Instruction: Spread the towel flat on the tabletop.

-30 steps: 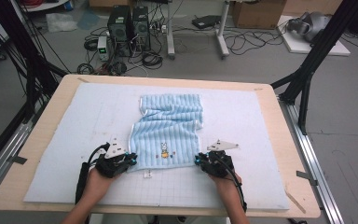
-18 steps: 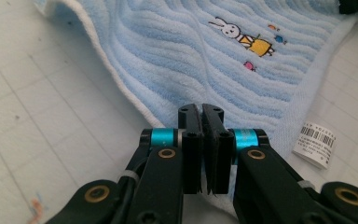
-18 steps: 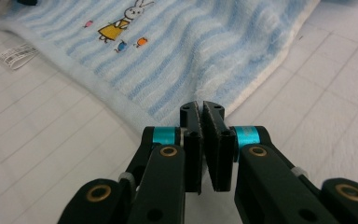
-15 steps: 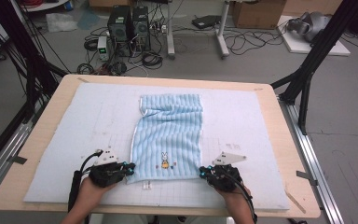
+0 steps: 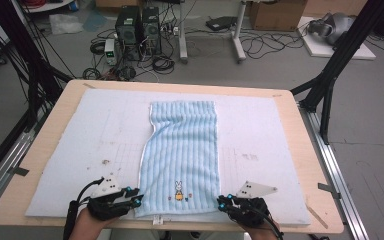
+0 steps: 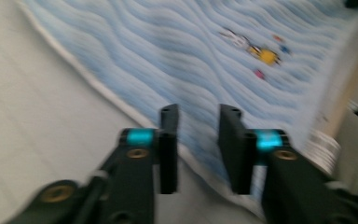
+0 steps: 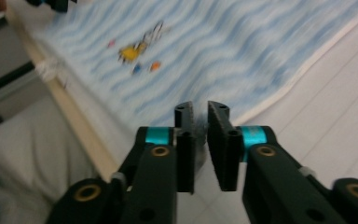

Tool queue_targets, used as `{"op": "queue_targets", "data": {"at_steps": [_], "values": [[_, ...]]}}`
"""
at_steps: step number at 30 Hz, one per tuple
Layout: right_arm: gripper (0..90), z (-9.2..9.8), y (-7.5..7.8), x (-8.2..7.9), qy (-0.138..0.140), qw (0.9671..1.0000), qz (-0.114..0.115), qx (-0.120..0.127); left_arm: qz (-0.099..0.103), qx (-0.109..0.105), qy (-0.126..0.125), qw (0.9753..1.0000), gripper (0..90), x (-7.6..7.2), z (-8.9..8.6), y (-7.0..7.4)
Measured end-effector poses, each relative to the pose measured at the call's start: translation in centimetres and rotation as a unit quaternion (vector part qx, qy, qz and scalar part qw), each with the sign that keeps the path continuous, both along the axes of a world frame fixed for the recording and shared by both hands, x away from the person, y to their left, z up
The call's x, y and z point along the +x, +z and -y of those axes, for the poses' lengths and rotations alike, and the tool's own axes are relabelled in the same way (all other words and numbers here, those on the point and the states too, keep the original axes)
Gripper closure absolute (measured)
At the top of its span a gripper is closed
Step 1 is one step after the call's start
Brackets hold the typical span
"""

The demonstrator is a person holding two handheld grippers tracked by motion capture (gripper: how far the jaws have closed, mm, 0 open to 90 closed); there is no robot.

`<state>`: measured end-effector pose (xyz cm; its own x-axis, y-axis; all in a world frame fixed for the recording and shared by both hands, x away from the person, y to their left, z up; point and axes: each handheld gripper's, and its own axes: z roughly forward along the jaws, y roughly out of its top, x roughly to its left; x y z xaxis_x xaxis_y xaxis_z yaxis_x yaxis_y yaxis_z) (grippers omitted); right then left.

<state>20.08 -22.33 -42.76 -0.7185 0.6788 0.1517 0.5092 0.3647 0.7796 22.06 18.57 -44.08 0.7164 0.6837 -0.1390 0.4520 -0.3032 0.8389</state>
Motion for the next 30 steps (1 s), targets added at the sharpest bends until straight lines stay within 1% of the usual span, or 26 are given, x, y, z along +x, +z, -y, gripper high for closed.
{"op": "queue_targets", "data": {"at_steps": [1,2,3,4,5,6,7,8,10,12,13,14,15,16,17,18,19,20,21,22,23,24,26,28,30], "values": [[73.1,0.0,0.1,0.4,-0.009,0.9999,0.009,0.002,0.006,-0.007,0.014,0.9999,59.3,0.5,-0.2,0.2],[69.2,-0.1,0.2,0.7,-0.02,0.9997,0.012,0.003,0.009,-0.016,0.026,0.9995,56.0,0.9,-0.5,0.4],[67.4,-0.3,0.3,1.1,-0.028,0.9994,0.018,0.008,0.013,-0.029,0.036,0.9989,55.4,1.4,-0.7,0.5],[65.3,-0.4,0.4,1.5,-0.033,0.9991,0.023,0.009,0.017,-0.033,0.04,0.9985,55.4,1.9,-0.8,0.7],[64.1,-0.6,0.5,1.9,-0.041,0.9987,0.028,0.01,0.021,-0.031,0.043,0.9984,55.4,2.4,-0.9,0.8],[63.5,-0.8,0.6,2.4,-0.044,0.9984,0.03,0.017,0.022,-0.028,0.047,0.9983,55.4,2.9,-0.9,0.8],[63.4,-0.9,0.6,2.9,-0.045,0.9984,0.029,0.02,0.022,-0.029,0.048,0.9982,55.4,3.5,-1.0,0.8],[63.4,-1.2,0.7,3.4,-0.048,0.9982,0.031,0.018,0.019,-0.032,0.05,0.998,55.5,4.0,-0.9,0.7],[63.4,-1.6,0.5,4.5,-0.049,0.9983,0.028,0.014,0.014,-0.027,0.052,0.9982,55.7,5.1,-0.6,0.5],[63.4,-2.2,0.1,5.5,-0.048,0.9986,0.023,0.005,0.002,-0.026,0.05,0.9984,55.8,6.0,-0.1,0.2],[63.2,-2.5,-0.2,5.9,-0.047,0.9987,0.017,-0.001,-0.004,-0.025,0.047,0.9986,55.9,6.3,0.2,0.0],[63.2,-2.8,-0.5,6.3,-0.044,0.999,0.01,-0.004,-0.007,-0.018,0.043,0.9989,56.7,6.6,0.5,-0.2],[63.2,-3.1,-0.8,6.5,-0.043,0.999,0.004,-0.012,-0.015,-0.012,0.038,0.9991,57.8,6.8,0.9,-0.5],[63.3,-3.3,-1.1,6.7,-0.038,0.9991,0.0,-0.018,-0.021,-0.007,0.032,0.9992,57.9,6.9,1.2,-0.8],[63.3,-3.6,-1.4,6.9,-0.034,0.9991,-0.006,-0.025,-0.026,0.004,0.028,0.9993,58.4,7.0,1.6,-1.0],[63.8,-3.8,-1.7,6.9,-0.03,0.999,-0.009,-0.033,-0.026,0.02,0.026,0.9991,60.0,7.1,1.9,-1.1],[64.9,-4.1,-1.9,6.9,-0.027,0.9986,-0.011,-0.044,-0.023,0.026,0.024,0.9991,61.1,7.0,2.2,-1.0],[68.4,-4.2,-1.9,6.7,-0.029,0.9984,-0.003,-0.049,-0.017,0.04,0.022,0.9988,64.0,6.9,2.3,-1.0],[76.2,-4.1,-1.8,6.7,-0.028,0.9983,-0.005,-0.052,-0.005,0.056,0.021,0.9982,66.7,6.8,2.5,-1.0],[83.2,-4.0,-1.8,6.8,-0.025,0.9982,-0.007,-0.055,0.0,0.063,0.017,0.9979,72.8,6.6,2.5,-1.0],[85.4,-3.9,-1.7,6.8,-0.021,0.9982,-0.015,-0.055,0.0,0.06,0.012,0.9981,79.7,6.5,2.4,-1.0],[85.9,-3.8,-1.6,6.7,-0.018,0.9981,-0.02,-0.055,-0.003,0.057,0.009,0.9983,84.6,6.4,2.4,-1.0],[86.1,-3.8,-1.5,6.5,-0.011,0.998,-0.021,-0.059,-0.008,0.051,0.003,0.9987,85.6,6.1,2.1,-1.0],[86.1,-3.7,-1.5,6.1,-0.001,0.9982,-0.024,-0.055,-0.018,0.039,-0.004,0.9991,85.8,5.7,1.8,-1.0],[86.0,-3.5,-1.5,5.7,0.009,0.9981,-0.033,-0.051,-0.024,0.036,-0.01,0.999,85.9,5.2,1.4,-1.0]]}}
